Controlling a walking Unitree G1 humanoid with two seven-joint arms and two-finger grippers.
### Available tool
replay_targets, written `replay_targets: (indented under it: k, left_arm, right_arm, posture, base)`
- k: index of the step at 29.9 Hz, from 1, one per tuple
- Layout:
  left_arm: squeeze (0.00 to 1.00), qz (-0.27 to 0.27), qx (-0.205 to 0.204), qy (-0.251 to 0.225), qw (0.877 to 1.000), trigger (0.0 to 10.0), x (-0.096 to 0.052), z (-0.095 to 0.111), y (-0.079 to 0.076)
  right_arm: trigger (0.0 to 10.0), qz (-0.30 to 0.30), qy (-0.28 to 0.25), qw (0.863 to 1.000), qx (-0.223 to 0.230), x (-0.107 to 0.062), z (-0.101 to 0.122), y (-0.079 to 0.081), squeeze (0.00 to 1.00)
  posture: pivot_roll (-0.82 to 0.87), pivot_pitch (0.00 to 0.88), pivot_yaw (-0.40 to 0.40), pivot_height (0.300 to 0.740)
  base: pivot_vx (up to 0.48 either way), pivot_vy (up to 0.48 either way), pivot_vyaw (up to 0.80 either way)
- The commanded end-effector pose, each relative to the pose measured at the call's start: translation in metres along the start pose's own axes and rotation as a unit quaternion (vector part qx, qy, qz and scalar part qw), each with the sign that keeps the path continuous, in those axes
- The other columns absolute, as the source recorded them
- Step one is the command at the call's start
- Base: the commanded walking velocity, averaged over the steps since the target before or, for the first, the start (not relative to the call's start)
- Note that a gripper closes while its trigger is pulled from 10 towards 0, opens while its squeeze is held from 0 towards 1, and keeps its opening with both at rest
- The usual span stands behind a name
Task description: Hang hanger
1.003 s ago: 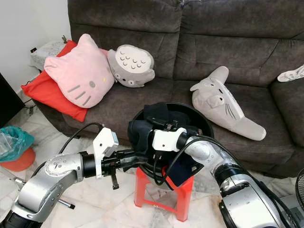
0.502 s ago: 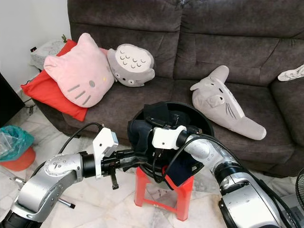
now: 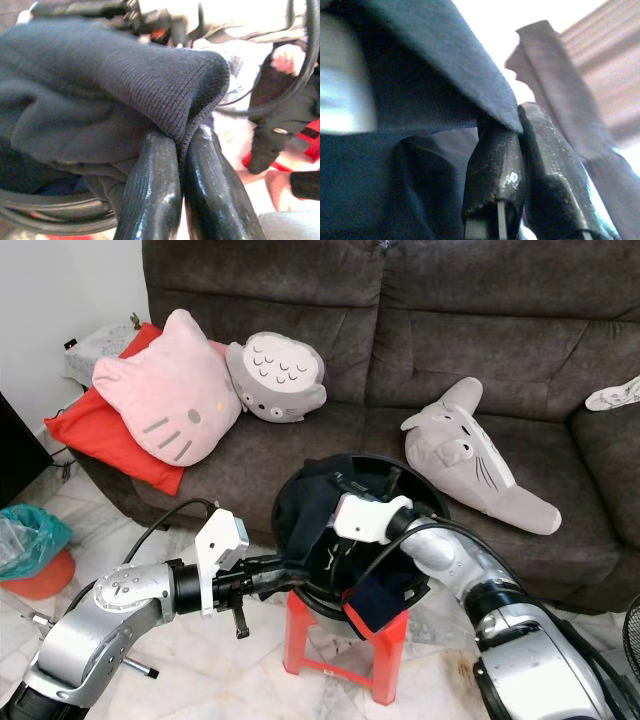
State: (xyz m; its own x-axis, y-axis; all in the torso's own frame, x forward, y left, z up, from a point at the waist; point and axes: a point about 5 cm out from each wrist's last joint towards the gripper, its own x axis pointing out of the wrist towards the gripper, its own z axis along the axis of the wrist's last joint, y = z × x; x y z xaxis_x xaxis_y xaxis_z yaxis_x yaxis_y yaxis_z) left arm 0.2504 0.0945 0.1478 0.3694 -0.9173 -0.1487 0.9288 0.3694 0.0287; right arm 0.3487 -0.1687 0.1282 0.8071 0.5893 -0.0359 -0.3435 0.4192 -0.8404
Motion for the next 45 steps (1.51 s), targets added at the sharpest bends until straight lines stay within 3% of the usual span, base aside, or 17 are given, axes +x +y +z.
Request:
replay_targets:
  k: [1, 5, 7, 8, 10, 11, 17, 26, 27, 28, 40, 45]
  left_arm:
    - [0.0, 0.019, 0.018, 0.01, 1.0, 10.0, -0.002, -0.001, 0.006]
    - [0.0, 0.124, 0.073, 0.027, 0.989, 10.0, 0.0, -0.005, 0.03]
    - [0.0, 0.145, 0.08, 0.029, 0.986, 10.0, 0.001, -0.004, 0.035]
    - [0.0, 0.188, 0.097, 0.015, 0.977, 10.0, 0.003, 0.0, 0.044]
    - [0.0, 0.196, 0.1, 0.01, 0.975, 10.0, 0.004, 0.001, 0.046]
    - [0.0, 0.216, 0.102, -0.009, 0.971, 10.0, 0.007, 0.005, 0.049]
    - [0.0, 0.229, 0.098, -0.03, 0.968, 10.0, 0.013, 0.003, 0.047]
    - [0.0, 0.233, 0.098, -0.036, 0.967, 10.0, 0.017, -0.003, 0.047]
    - [0.6, 0.239, 0.096, -0.037, 0.965, 10.0, 0.016, -0.003, 0.049]
    - [1.0, 0.24, 0.096, -0.038, 0.965, 10.0, 0.016, -0.003, 0.049]
    - [1.0, 0.269, 0.093, -0.046, 0.957, 10.0, 0.009, -0.005, 0.057]
    - [1.0, 0.244, 0.084, -0.04, 0.965, 10.0, 0.009, -0.009, 0.052]
  right_arm:
    - [0.0, -0.038, -0.001, 0.999, 0.007, -0.001, 0.001, -0.009, 0.0]
    - [0.0, -0.076, -0.035, 0.996, 0.033, -0.005, 0.012, -0.005, 0.0]
    - [0.0, -0.081, -0.041, 0.995, 0.04, -0.005, 0.015, -0.003, 0.0]
    - [0.0, -0.076, -0.056, 0.994, 0.053, -0.006, 0.023, 0.01, 0.0]
    - [0.0, -0.074, -0.06, 0.994, 0.056, -0.006, 0.025, 0.013, 0.0]
    - [0.0, -0.066, -0.067, 0.992, 0.079, -0.008, 0.035, 0.031, 0.0]
    - [0.0, -0.084, -0.038, 0.99, 0.109, -0.016, 0.041, 0.049, 0.0]
    - [0.0, -0.11, 0.008, 0.986, 0.124, -0.022, 0.041, 0.049, 0.0]
    - [0.0, -0.112, 0.013, 0.986, 0.124, -0.021, 0.04, 0.048, 0.0]
    - [0.0, -0.113, 0.014, 0.986, 0.124, -0.021, 0.041, 0.048, 0.0]
    - [0.0, -0.128, 0.02, 0.983, 0.128, -0.014, 0.048, 0.04, 0.0]
    - [0.0, -0.132, 0.027, 0.982, 0.131, -0.012, 0.049, 0.04, 0.0]
  posture:
    - [-0.05, 0.0, 0.039, 0.74]
    - [-0.07, 0.0, 0.055, 0.74]
    - [-0.08, 0.0, 0.058, 0.74]
    - [-0.08, 0.0, 0.061, 0.74]
    - [-0.09, 0.0, 0.062, 0.74]
    - [-0.09, 0.0, 0.063, 0.74]
    - [-0.1, 0.0, 0.07, 0.74]
    - [-0.1, 0.0, 0.074, 0.74]
    - [-0.1, 0.0, 0.072, 0.74]
    - [-0.1, 0.0, 0.072, 0.74]
    - [-0.1, 0.0, 0.067, 0.74]
    - [-0.1, 0.0, 0.068, 0.74]
  base:
    - [0.0, 0.0, 0.0]
    - [0.0, 0.0, 0.0]
    - [0.0, 0.0, 0.0]
    - [0.0, 0.0, 0.0]
    - [0.0, 0.0, 0.0]
    - [0.0, 0.0, 0.0]
    - [0.0, 0.0, 0.0]
    - [0.0, 0.0, 0.0]
    - [0.0, 0.0, 0.0]
    - [0.0, 0.0, 0.0]
    - [0.0, 0.0, 0.0]
    - [0.0, 0.0, 0.0]
